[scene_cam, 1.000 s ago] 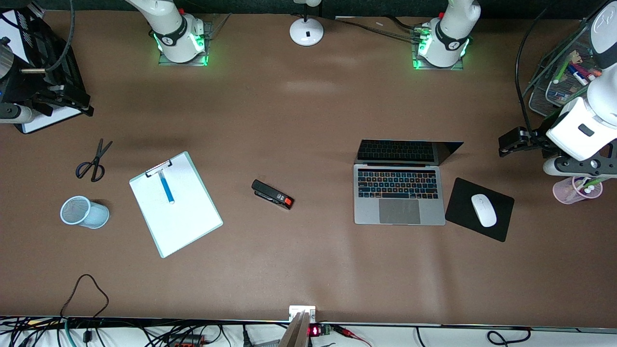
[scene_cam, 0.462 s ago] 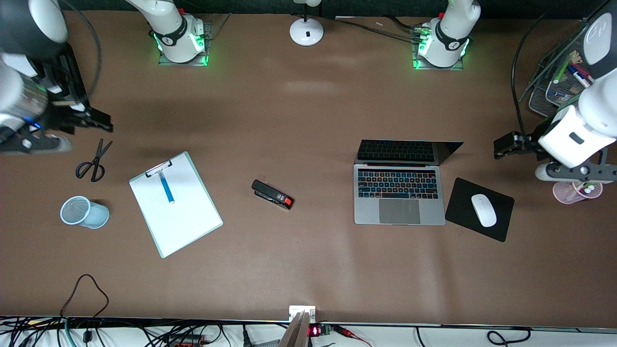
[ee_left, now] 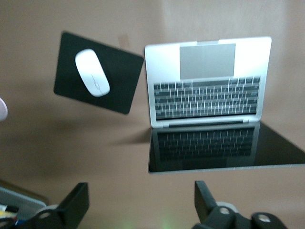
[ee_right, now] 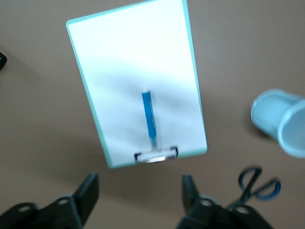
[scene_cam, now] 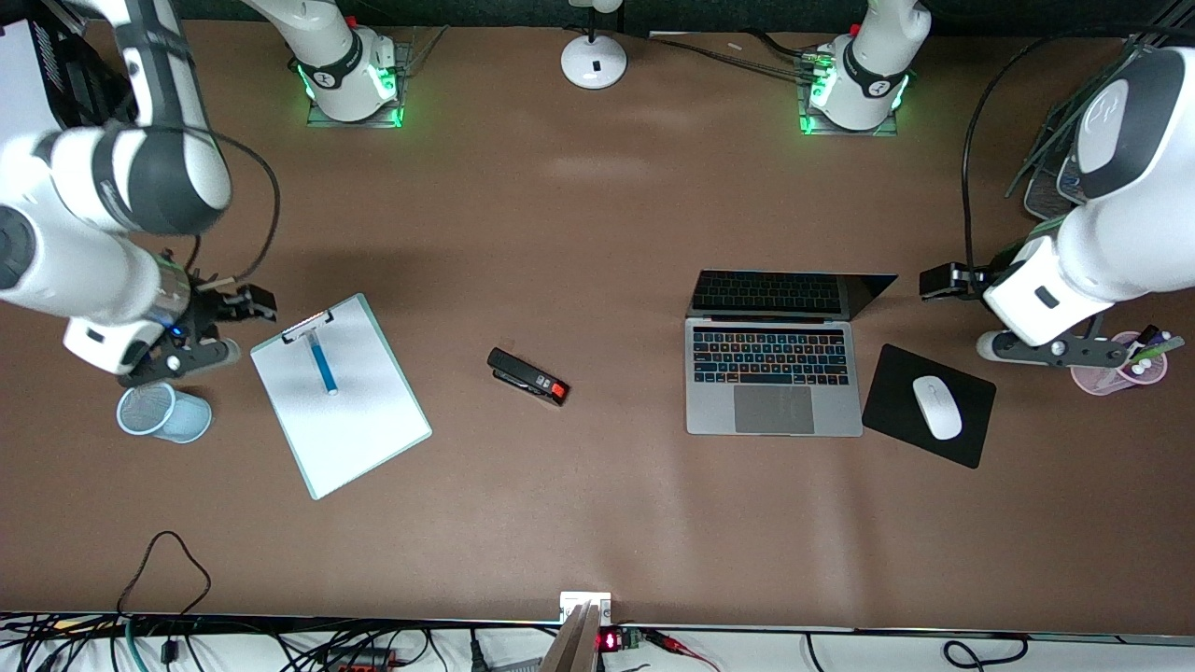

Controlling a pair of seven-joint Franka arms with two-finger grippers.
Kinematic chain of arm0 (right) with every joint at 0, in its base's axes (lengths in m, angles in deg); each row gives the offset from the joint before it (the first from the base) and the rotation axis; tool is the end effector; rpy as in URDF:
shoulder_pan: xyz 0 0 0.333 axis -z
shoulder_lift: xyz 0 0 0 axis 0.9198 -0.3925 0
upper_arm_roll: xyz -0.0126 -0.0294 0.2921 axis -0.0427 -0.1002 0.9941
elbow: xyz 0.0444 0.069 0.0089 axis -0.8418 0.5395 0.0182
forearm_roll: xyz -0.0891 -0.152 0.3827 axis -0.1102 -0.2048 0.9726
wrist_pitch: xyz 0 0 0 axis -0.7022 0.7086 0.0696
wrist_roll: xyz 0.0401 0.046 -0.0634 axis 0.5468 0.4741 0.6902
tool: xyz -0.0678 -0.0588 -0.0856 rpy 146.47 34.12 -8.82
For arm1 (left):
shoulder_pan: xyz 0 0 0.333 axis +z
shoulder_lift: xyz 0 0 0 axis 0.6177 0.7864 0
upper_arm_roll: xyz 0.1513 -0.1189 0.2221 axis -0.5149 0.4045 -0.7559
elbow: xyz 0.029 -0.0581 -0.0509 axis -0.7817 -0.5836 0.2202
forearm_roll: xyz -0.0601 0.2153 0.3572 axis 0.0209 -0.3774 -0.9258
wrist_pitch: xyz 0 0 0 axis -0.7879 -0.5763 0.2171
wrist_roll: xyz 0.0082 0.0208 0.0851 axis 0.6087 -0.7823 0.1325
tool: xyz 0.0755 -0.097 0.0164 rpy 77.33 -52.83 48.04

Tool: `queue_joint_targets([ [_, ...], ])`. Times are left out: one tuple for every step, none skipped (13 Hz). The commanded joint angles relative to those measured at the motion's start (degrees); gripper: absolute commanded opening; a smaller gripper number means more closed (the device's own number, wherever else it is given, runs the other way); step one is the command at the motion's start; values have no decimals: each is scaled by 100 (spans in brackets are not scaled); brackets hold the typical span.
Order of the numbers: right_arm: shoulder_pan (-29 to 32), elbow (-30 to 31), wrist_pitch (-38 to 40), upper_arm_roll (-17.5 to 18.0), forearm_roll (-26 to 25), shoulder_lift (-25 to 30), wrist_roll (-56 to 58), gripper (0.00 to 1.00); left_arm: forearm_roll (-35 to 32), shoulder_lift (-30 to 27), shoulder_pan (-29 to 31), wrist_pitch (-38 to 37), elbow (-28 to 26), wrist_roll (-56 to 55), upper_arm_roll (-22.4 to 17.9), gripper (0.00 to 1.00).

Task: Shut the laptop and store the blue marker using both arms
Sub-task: 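Move the right gripper toward the blue marker while the left gripper approaches the laptop, then grasp the blue marker with the right gripper while the left gripper reaches the lid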

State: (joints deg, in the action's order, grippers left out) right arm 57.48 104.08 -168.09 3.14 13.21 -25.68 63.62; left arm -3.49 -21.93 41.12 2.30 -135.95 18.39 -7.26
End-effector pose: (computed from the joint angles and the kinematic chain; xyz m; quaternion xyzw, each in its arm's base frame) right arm 0.6531 0.0386 0.3410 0.9796 0.1903 -0.0639 0.0079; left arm 0.6390 -0.0817 0.4738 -0.9905 0.0330 0.1333 0.0074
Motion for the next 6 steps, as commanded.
queue_joint_targets([
  [-8, -42, -504, 14, 78, -420, 481, 69, -17, -164, -68, -156, -517, -156, 62, 54],
  [-17, -34, -654, 22, 78, -570, 517, 68, 271, -192, -16, -216, -642, -192, 62, 34],
  [-17, -42, -830, 92, 78, -710, 700, 68, 561, -314, 28, -234, -1000, -323, 62, 13],
  [-17, -34, -1032, 110, 86, -834, 841, 67, 712, -472, 20, -148, -1360, -412, 71, 4],
  [-17, -25, -1190, 119, 104, -948, 860, 66, 844, -604, 2, 45, -1694, -439, 80, 0],
  [-17, -16, -1366, 128, 104, -1045, 869, 64, 976, -814, -6, 264, -2080, -474, 80, 0],
])
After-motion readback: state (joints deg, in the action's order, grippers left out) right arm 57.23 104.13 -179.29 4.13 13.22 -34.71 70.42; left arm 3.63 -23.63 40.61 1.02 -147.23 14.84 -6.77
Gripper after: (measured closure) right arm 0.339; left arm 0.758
